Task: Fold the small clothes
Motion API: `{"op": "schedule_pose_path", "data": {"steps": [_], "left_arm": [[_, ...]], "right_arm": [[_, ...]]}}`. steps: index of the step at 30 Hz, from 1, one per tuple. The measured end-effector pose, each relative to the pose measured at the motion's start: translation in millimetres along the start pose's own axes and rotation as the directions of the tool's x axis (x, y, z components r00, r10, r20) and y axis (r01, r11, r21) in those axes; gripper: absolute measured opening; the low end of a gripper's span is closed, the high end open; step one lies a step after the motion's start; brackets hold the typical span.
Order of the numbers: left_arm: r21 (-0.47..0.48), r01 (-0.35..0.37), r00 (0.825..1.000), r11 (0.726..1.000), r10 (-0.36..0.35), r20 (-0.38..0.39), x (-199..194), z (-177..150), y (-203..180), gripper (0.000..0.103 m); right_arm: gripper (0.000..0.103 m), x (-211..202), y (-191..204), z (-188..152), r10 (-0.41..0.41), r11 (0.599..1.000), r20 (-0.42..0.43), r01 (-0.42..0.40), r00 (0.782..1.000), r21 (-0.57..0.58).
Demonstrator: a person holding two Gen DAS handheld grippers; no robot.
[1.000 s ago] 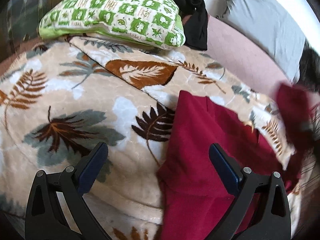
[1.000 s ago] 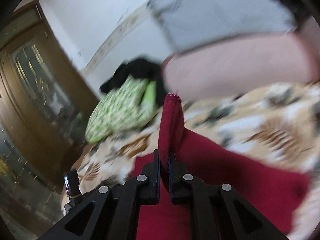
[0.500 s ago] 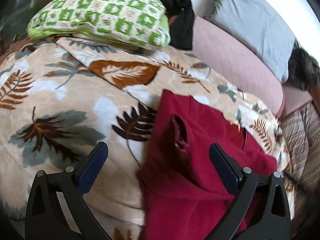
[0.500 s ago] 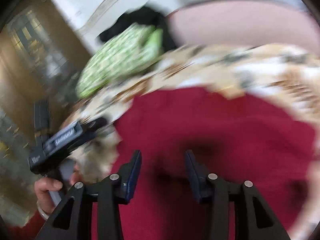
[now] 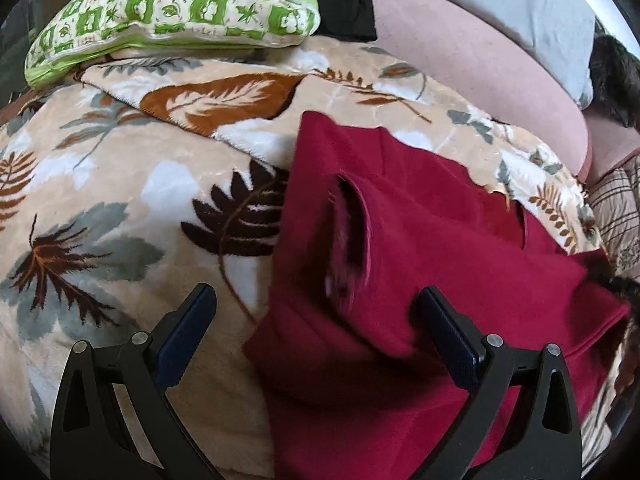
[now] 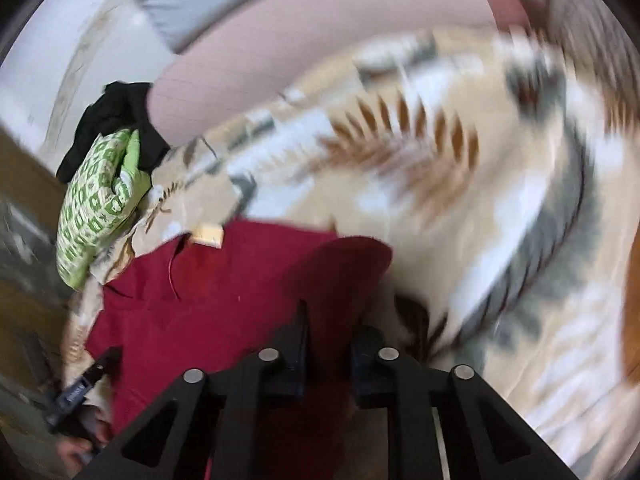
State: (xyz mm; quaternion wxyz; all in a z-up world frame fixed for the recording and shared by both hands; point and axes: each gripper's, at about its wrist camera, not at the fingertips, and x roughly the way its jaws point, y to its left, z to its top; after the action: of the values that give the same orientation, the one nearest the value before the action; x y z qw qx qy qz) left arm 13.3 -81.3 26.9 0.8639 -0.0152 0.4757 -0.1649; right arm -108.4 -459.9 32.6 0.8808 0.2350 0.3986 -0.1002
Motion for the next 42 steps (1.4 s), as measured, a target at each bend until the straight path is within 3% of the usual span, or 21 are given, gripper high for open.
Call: {"op": "schedule_pose_path", "data": {"steps": [2, 5, 7, 9, 10, 12, 15, 18, 19, 20, 22, 24, 29, 31, 34, 38, 42], "left_arm": [[0.011, -0.007, 1.0, 1.0, 0.007, -0.011, 3.1, -2.5, -1.2, 0.101], [0.01, -0.019, 1.0, 1.0, 0.019, -0.018, 3.6, -4.2, 0.2, 0.101], [0.003, -0.027, 0.999, 1.0, 0.027, -0.017, 2.6, -4.4, 1.4, 0.101], [0.0, -0.032, 0.999, 1.0, 0.032, -0.019, 3.0, -5.1, 2.0, 0.101], [0.0, -0.034, 0.999, 0.999, 0.034, -0.018, 2.8, -5.3, 1.6, 0.101], [0.01, -0.045, 0.999, 0.999, 0.045, -0.012, 1.7, -5.6, 0.1, 0.101], [0.019, -0.056, 0.998, 0.998, 0.056, -0.007, 0.7, -6.3, -0.2, 0.101], [0.014, -0.05, 0.999, 0.999, 0.05, -0.016, 1.7, -6.3, 1.2, 0.101], [0.011, -0.046, 0.999, 0.999, 0.046, -0.018, 2.0, -5.9, 1.6, 0.101], [0.01, -0.045, 0.999, 0.999, 0.045, -0.02, 1.8, -5.6, 1.9, 0.101], [0.01, -0.048, 0.999, 0.999, 0.049, -0.022, -0.8, -4.7, 2.8, 0.101], [-0.005, -0.052, 0.999, 0.999, 0.052, -0.005, -9.8, -2.7, 6.5, 0.101], [-0.086, -0.026, 0.997, 0.996, 0.033, 0.074, -25.9, 6.3, 21.3, 0.101], [-0.102, -0.028, 0.998, 0.994, 0.033, 0.046, -17.4, 7.6, 25.0, 0.101], [-0.088, -0.107, 0.994, 0.99, 0.107, -0.003, -3.0, 5.8, 27.0, 0.101], [-0.093, -0.107, 0.994, 0.99, 0.106, -0.015, -0.3, 3.7, 27.9, 0.101], [-0.078, -0.106, 0.994, 0.991, 0.105, -0.017, -3.8, 2.0, 25.8, 0.101]], "right_arm": [[0.012, 4.3, 4.1, 5.7, -0.117, 0.99, 0.034, 0.119, 0.993, -0.076], [0.013, 29.6, 0.5, -2.5, -0.191, 0.976, -0.067, 0.182, 0.979, -0.122], [0.022, 6.1, -7.3, -2.9, -0.169, 0.983, -0.035, 0.166, 0.985, -0.072], [0.024, -16.9, -5.4, -1.7, -0.144, 0.989, 0.006, 0.144, 0.99, -0.041], [0.025, -31.3, 0.9, -1.6, -0.093, 0.994, 0.028, 0.095, 0.995, -0.052], [0.025, -41.1, 23.8, -3.9, -0.019, 0.991, 0.011, 0.02, 1.0, -0.134], [0.024, -33.8, 53.3, -21.6, -0.005, 0.958, -0.063, -0.013, 0.998, -0.286], [0.024, -15.8, 48.4, -58.3, -0.213, 0.891, -0.112, 0.146, 0.971, -0.43], [0.025, -12.0, 36.5, -67.9, -0.257, 0.885, -0.132, 0.178, 0.957, -0.43], [0.024, -14.4, 21.4, -73.2, -0.244, 0.905, -0.14, 0.173, 0.96, -0.388], [0.025, -28.2, 0.8, -69.8, -0.15, 0.961, -0.157, 0.106, 0.976, -0.257], [0.025, -42.6, -6.8, -63.8, -0.124, 0.975, -0.138, 0.096, 0.983, -0.198], [0.031, -63.5, 0.9, -45.7, -0.098, 0.984, 0.006, 0.098, 0.995, -0.149], [0.031, -57.2, 9.6, -40.7, -0.076, 0.986, 0.002, 0.076, 0.997, -0.146], [0.031, -29.0, 21.7, -34.9, -0.066, 0.984, -0.007, 0.064, 0.998, -0.169], [0.031, 16.1, 12.3, -31.6, -0.199, 0.968, -0.045, 0.19, 0.979, -0.164], [0.031, -8.4, 13.3, -29.4, -0.168, 0.977, -0.056, 0.159, 0.984, -0.14]]}}
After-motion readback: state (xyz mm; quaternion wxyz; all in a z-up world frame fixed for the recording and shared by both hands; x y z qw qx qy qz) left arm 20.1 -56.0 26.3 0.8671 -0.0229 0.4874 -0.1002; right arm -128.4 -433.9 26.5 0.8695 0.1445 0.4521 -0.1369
